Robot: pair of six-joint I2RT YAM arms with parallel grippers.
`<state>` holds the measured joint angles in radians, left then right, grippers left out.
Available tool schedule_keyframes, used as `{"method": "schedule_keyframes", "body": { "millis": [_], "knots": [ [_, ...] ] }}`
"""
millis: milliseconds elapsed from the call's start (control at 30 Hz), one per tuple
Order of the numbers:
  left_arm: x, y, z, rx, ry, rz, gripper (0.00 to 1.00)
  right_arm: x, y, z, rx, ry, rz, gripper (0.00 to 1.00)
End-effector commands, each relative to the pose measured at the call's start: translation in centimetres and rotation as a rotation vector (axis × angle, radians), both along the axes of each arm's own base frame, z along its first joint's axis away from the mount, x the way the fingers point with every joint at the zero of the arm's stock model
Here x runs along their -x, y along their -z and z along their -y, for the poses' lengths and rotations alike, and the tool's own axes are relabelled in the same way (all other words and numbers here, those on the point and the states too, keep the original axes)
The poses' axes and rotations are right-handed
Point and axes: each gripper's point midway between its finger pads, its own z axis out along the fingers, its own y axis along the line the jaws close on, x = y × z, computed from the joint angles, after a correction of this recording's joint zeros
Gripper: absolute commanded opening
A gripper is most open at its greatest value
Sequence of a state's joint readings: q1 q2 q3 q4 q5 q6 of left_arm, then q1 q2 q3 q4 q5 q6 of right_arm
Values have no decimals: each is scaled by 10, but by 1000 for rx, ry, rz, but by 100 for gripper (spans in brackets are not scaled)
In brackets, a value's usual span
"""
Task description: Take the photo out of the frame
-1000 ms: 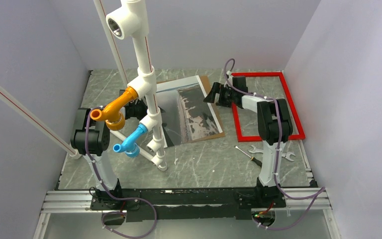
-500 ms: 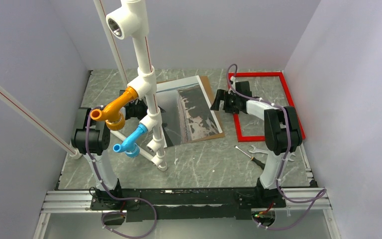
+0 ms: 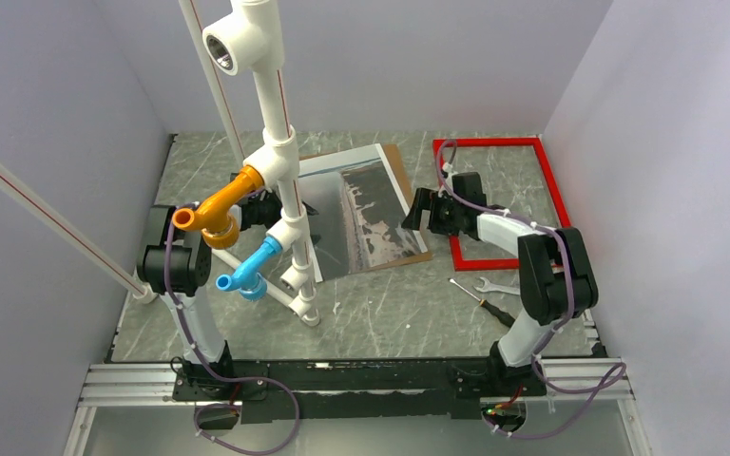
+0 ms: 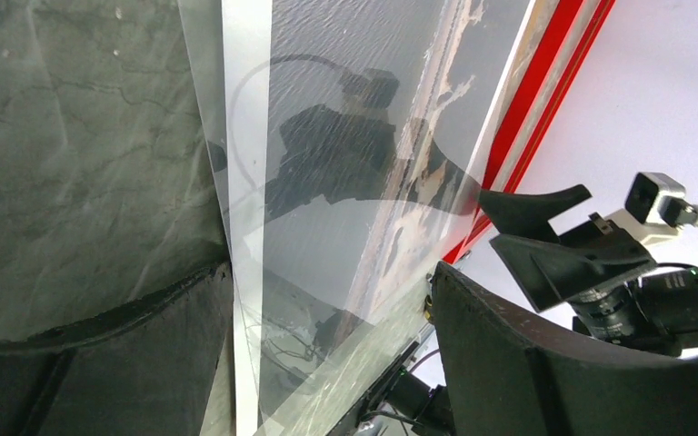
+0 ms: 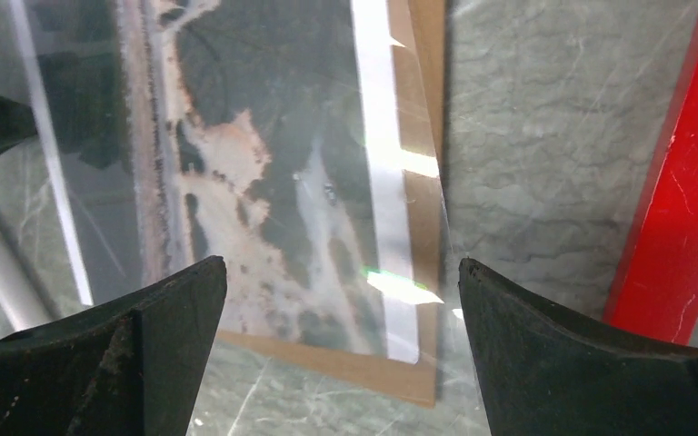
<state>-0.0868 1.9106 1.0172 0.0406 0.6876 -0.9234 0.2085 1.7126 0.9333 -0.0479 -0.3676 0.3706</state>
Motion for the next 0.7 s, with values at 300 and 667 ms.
{"method": "schedule_keyframes", "body": {
  "millis": [300,667],
  "knots": [
    [0,-14,-14,-145,14,25,83,2,-27,30,351,59,153,100],
    [11,-56,-34,-175,-76,146,83,2,-47,-15,341,36,198,100]
  ]
}}
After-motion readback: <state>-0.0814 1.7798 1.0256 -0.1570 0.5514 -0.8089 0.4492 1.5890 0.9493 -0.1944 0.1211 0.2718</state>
